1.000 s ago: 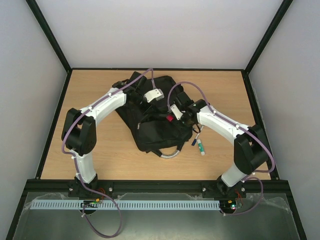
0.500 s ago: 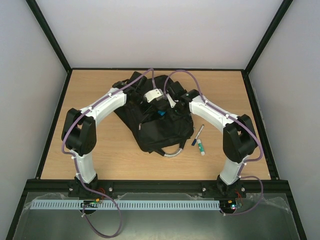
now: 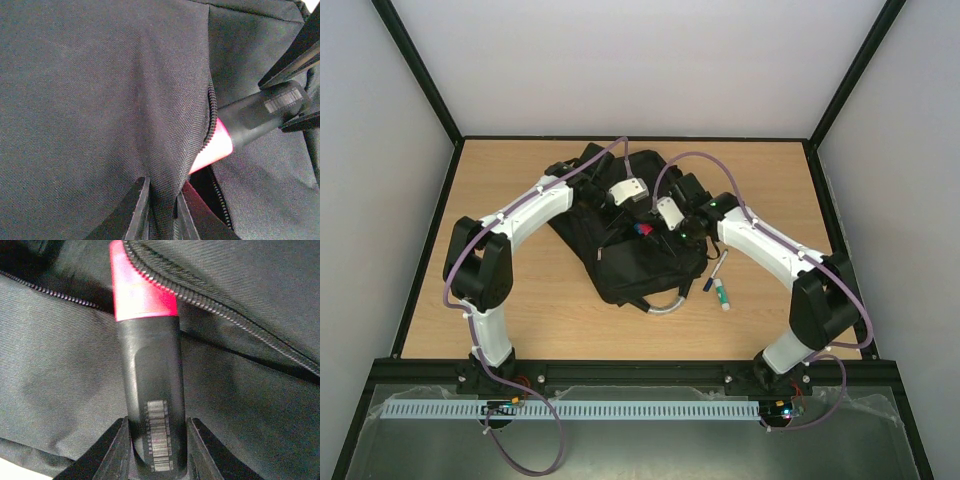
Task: Pack the student bag
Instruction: Place the stationery in the student bag.
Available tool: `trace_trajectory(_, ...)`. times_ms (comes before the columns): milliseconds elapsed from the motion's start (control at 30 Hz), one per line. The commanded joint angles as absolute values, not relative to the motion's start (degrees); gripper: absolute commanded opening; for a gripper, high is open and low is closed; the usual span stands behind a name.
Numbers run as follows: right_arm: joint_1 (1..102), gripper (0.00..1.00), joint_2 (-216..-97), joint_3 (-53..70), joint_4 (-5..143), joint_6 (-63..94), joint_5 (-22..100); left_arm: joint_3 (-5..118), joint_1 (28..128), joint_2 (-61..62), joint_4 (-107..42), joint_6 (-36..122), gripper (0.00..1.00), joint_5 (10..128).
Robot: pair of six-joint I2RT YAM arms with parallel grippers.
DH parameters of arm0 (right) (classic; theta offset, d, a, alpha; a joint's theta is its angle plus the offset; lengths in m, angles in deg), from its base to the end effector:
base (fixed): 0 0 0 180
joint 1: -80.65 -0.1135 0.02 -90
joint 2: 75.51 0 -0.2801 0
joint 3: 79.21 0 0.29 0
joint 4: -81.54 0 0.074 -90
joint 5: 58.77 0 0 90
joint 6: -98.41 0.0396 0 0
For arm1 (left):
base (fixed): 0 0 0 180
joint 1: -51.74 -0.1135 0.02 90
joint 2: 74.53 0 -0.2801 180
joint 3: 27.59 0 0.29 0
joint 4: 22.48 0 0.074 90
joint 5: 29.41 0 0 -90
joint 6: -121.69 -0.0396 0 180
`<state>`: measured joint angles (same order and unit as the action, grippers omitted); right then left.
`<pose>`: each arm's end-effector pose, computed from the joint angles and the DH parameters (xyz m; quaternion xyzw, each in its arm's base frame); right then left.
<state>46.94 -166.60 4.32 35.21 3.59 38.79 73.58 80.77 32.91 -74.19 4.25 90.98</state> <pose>0.3128 0.2150 0.2639 -0.3323 0.8888 0.1378 0.2838 0.3834 -0.2357 0.2573 0.5025 0.7830 -0.2556 0.2626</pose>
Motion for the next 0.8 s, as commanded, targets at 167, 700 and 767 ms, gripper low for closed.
trace_trajectory(167, 46.90, 0.36, -162.20, -0.10, 35.07, -6.43, 39.37, 75.50, 81.13, 30.64, -76.00, 2.96, 0.15, 92.71)
trace_trajectory(700, 46.17, 0.48, -162.30, -5.25, 40.65, -15.53, 41.84, 75.61, 80.24, 30.85, -76.43, 2.60, 0.15, 92.99)
trace_trajectory(767, 45.56, 0.47, -164.12, -5.46, 42.58, -14.26, 38.85, 75.52, 80.21, 30.96, -76.43, 2.56, 0.15, 92.89)
